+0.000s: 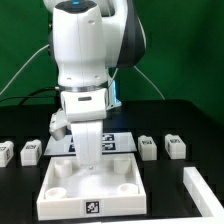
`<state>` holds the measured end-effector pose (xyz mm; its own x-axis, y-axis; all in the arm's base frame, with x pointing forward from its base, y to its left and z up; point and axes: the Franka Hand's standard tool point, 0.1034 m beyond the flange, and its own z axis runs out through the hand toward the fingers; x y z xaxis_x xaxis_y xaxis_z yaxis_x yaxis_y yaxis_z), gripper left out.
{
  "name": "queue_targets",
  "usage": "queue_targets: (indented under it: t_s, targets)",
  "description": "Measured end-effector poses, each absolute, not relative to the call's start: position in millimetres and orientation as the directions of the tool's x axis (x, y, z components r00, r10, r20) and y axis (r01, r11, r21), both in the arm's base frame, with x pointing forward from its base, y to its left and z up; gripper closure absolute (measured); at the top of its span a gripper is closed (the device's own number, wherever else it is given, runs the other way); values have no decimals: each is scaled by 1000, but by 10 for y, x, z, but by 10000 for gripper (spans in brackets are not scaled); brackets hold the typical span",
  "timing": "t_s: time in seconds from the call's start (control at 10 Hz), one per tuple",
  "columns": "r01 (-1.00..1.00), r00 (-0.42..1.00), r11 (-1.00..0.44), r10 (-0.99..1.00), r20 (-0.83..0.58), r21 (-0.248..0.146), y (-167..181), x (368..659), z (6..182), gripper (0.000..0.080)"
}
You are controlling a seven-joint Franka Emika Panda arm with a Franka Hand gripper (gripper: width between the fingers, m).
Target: Assemble one leg
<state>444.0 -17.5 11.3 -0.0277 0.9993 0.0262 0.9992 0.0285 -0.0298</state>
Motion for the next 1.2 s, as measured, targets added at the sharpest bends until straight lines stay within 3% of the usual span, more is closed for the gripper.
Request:
queue_targets:
  t_s: [0.1, 0.2, 0.3, 0.9, 1.2]
  targets:
    - [999, -28, 28, 999, 26, -30, -175, 4440, 112, 669]
    - [999, -27, 27, 999, 26, -25, -177, 4451, 118, 669]
    - [999, -26, 27, 999, 26, -25, -178, 4452, 118, 741]
    - [999, -23, 24, 999, 26, -24, -168, 4459, 117, 741]
    - [1000, 4, -5, 999, 46, 6, 197, 4769, 128, 740]
